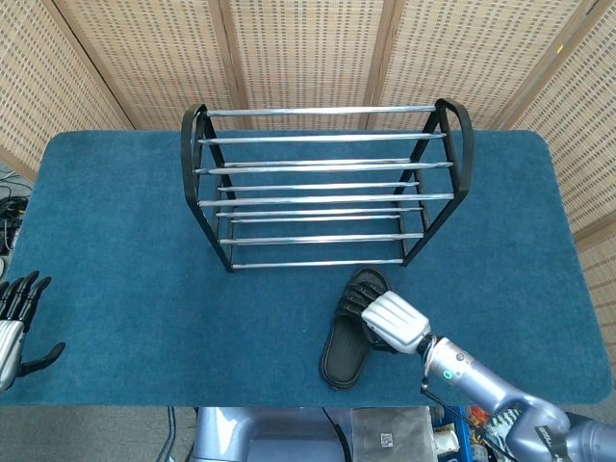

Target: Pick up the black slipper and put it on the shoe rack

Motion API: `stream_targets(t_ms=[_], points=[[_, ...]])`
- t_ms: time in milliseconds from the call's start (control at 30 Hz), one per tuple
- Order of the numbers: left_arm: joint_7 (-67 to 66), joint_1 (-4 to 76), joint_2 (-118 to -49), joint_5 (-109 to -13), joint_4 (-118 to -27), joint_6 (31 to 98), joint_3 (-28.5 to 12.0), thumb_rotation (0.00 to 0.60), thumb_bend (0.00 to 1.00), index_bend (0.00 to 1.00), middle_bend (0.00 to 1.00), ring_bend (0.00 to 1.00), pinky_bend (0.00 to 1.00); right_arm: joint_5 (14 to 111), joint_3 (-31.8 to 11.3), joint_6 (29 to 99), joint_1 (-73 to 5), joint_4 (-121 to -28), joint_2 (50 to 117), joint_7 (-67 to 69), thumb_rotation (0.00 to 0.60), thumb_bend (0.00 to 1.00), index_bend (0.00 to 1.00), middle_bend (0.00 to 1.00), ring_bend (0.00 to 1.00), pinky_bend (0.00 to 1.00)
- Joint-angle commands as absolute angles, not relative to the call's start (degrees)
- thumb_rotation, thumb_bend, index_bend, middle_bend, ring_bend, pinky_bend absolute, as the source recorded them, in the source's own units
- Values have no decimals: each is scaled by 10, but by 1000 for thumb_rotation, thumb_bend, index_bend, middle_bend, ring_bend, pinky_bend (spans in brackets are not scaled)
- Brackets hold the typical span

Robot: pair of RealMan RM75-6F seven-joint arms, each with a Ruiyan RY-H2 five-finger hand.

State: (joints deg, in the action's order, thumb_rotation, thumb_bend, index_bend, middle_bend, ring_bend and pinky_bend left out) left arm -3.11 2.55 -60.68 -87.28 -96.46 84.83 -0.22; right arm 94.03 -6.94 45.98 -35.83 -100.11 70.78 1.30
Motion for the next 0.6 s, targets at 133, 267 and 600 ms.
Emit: stream_targets(t_ms=[133, 267, 600], points=[[-25, 28, -605, -867, -964, 844, -4, 600, 242, 0, 0, 0, 0, 769, -105, 380, -426, -966, 804, -148, 600, 1000, 220, 220, 97, 100], [-21, 30, -604, -864, -962, 840, -5, 600, 242, 0, 0, 0, 0, 658, -99, 374, -454, -951, 834, -240, 600, 1000, 229, 229, 102, 100], [-18, 31, -603, -862, -962, 840, -5, 600, 242, 0, 0, 0, 0, 415, -52, 424, -538, -981, 824, -405, 600, 1000, 253, 250, 111, 100]])
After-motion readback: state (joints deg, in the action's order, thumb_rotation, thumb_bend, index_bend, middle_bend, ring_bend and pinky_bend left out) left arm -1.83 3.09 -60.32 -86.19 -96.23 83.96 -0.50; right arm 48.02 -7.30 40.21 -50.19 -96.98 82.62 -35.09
